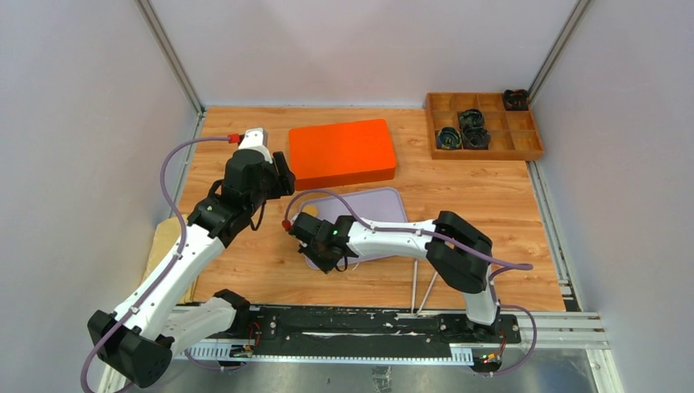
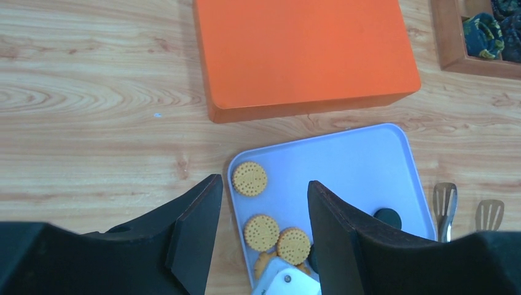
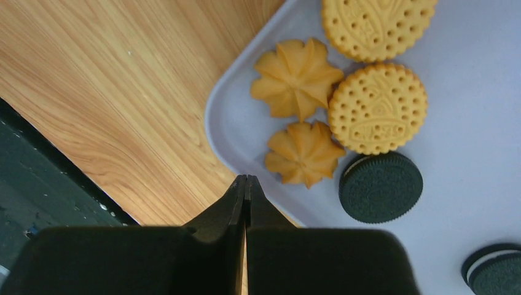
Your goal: Pack the cookies
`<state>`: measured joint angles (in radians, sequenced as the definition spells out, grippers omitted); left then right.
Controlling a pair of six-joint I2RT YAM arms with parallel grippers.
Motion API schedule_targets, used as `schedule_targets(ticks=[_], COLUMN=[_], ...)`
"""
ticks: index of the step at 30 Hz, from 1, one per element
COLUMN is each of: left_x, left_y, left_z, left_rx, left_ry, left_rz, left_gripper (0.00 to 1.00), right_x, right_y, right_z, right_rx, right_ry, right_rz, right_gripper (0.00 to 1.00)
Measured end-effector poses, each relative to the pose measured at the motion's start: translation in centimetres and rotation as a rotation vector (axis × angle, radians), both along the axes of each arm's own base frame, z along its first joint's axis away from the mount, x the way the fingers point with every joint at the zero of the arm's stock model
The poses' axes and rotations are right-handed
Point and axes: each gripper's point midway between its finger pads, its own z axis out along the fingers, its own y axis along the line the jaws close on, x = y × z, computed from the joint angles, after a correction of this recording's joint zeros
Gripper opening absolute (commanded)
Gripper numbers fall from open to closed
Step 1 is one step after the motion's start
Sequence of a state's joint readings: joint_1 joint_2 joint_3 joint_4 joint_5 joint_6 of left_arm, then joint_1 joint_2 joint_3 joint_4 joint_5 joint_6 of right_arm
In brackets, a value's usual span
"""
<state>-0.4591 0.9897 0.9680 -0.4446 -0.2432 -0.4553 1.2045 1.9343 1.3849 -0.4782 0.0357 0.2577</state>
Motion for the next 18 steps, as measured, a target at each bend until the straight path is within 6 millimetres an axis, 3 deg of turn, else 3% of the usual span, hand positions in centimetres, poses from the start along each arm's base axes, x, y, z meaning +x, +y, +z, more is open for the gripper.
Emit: schedule_targets(ticks=[6, 10, 18], left_x=[-0.1, -0.2, -0.4], left_y=[0.6, 0.8, 0.7], left_z=[0.1, 0.0, 0.2], left_rx=[0.006, 0.009, 0.000], left_ry=[-0.003, 0.002, -0.003], left_rz=[0.018, 0.020, 0.012], left_gripper=[0.59, 0.59, 0.59], right_x=[0.3, 0.4, -0.9], right_y=[1.3, 1.1, -3.8], right_z=[0.0, 0.0, -0.8], right_rx=[0.006, -0.002, -0.068], right_ry=[0.001, -0.008, -0.010], right_rz=[0.032, 0.038, -0.003], right_gripper=[0.00, 0.00, 0.00])
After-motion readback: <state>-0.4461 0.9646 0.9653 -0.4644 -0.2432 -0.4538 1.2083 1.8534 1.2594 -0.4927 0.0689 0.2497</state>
